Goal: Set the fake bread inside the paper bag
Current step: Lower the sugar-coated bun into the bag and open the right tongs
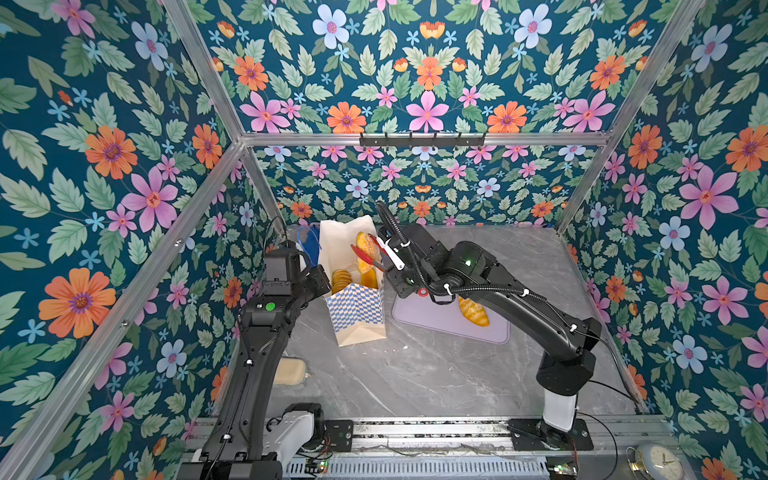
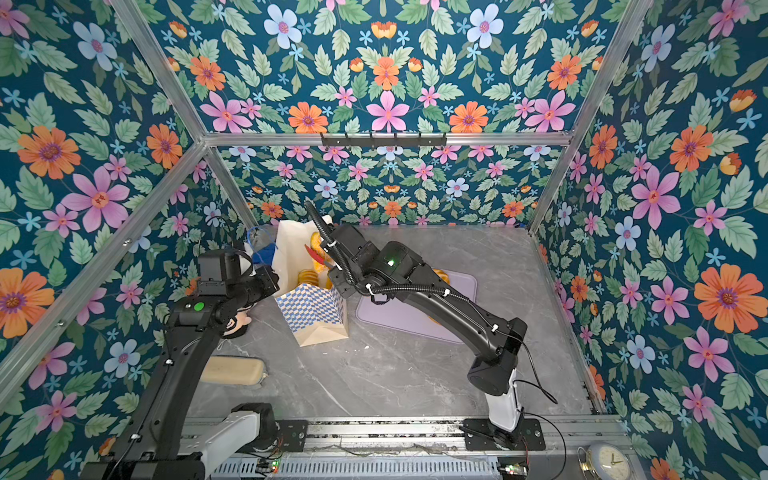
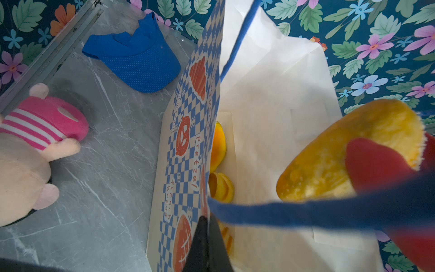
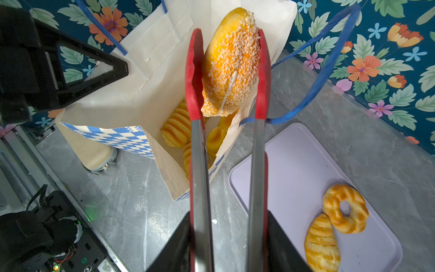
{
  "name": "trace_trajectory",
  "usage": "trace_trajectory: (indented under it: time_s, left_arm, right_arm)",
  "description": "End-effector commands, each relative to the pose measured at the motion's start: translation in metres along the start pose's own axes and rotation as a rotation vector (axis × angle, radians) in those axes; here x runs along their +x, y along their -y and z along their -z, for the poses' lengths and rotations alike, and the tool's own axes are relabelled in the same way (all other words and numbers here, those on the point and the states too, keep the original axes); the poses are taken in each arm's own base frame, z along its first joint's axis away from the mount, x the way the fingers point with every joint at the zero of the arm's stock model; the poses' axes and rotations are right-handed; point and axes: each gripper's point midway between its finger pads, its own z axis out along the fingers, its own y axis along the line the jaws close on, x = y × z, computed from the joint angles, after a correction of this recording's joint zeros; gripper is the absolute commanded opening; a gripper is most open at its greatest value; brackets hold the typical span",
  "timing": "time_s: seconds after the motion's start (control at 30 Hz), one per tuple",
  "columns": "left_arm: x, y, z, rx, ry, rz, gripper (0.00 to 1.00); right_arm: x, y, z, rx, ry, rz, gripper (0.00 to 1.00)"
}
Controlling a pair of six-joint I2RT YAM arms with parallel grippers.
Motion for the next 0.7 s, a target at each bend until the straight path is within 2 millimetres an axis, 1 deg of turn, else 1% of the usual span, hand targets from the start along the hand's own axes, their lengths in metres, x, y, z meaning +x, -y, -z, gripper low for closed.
trace_trajectory:
  time_s: [0.0,0.4,0.67]
  left_arm:
    - [-0.0029,0.0012,-0.0003,0.005,0.013,0.0,0.01]
    - [-0.0031,0.0014,-0.0018,0.005,0.012,0.0,0.0]
    - [-0.0031,0.0006,-0.0017,0.003,0.012,0.001,0.01]
  right_arm:
    - [-0.0122,0.0003,0.007,-0.005,0.051,-0.02,0.46]
    - [-0.0155,0.0,0.0091,-0.007,0.061,-0.019,0.53]
    - [-0.0214,-0.0012,0.0139,-0.017,0.083,-0.026,0.54]
